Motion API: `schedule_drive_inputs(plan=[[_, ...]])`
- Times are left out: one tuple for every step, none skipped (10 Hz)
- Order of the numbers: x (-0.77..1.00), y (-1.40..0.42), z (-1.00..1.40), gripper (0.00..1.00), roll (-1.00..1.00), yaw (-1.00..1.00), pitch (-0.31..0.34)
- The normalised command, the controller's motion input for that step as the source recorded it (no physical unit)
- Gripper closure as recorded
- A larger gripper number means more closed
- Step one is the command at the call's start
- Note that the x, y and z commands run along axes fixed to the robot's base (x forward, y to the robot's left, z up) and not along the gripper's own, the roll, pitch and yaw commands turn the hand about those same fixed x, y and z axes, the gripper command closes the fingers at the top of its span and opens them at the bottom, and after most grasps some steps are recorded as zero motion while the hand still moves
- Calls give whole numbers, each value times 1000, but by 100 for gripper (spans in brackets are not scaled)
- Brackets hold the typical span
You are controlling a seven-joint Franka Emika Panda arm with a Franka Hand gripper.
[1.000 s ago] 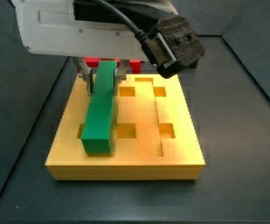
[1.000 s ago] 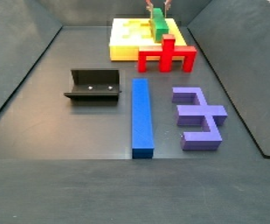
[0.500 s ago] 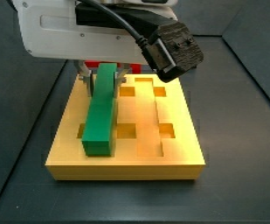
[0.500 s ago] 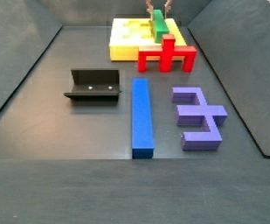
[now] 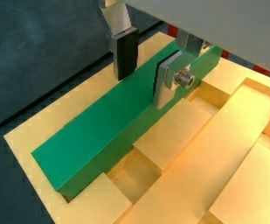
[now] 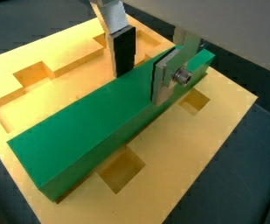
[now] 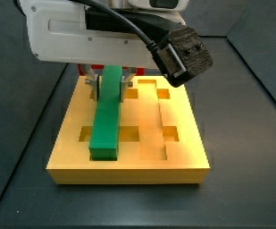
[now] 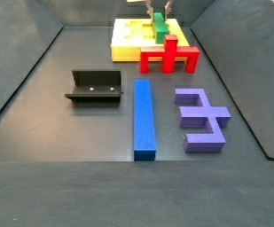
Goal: Pick up the green object. Move up. Move to above the board. Insert the green object.
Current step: Insert the green object.
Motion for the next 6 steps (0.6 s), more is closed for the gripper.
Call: schedule_drive_inputs(plan=[[0,-171,-177,100,-44,0,-6],[0,-189,-163,100,-64,0,-24],[11,-197,-174,100,-81,0,-30],[0,-63,-300,100,-83,0,-63],[0,0,-94,100,0,0,0],[0,0,0,100,0,0,0]])
